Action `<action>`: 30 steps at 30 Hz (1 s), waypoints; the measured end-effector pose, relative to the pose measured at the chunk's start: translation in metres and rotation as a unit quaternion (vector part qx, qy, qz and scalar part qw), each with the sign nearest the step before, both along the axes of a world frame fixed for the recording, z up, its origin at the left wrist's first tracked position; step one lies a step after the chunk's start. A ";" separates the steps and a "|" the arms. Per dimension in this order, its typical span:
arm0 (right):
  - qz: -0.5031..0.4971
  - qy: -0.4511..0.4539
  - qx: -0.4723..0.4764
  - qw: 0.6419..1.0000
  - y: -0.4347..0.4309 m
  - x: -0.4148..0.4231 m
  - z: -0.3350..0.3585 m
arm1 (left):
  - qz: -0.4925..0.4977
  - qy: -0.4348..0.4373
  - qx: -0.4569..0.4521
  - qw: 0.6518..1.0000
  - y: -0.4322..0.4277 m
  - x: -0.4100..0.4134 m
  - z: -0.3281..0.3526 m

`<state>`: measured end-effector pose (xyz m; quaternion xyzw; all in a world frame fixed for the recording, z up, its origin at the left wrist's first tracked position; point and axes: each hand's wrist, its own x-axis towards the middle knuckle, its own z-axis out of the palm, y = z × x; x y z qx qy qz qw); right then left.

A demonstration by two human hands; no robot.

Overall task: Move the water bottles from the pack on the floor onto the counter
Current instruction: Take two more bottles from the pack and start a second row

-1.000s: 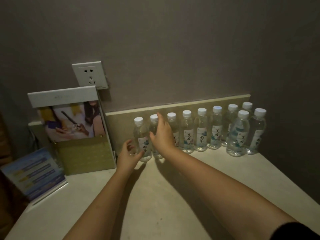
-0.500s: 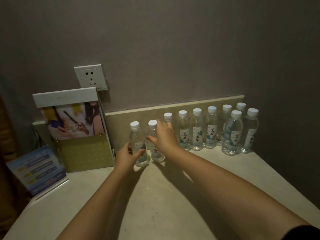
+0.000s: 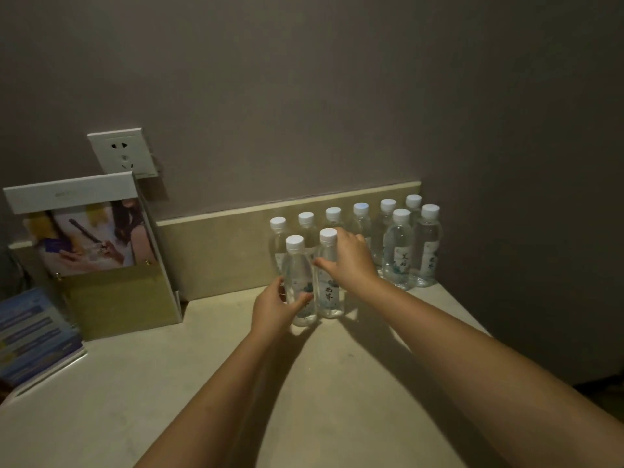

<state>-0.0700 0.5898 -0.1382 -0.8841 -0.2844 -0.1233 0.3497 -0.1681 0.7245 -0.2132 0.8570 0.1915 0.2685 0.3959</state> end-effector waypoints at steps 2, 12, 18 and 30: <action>-0.022 -0.004 -0.008 1.000 -0.023 0.010 0.001 | -0.010 -0.008 -0.005 1.000 -0.022 0.015 0.000; -0.034 0.030 0.001 0.999 -0.077 0.040 -0.011 | 0.009 -0.026 -0.051 0.998 -0.074 0.063 -0.013; -0.053 0.085 0.033 0.994 -0.083 0.029 -0.059 | 0.018 0.016 -0.003 1.000 -0.066 0.048 -0.026; -0.089 0.159 0.049 0.982 -0.079 0.034 -0.101 | 0.066 0.043 0.017 0.997 -0.073 0.059 -0.035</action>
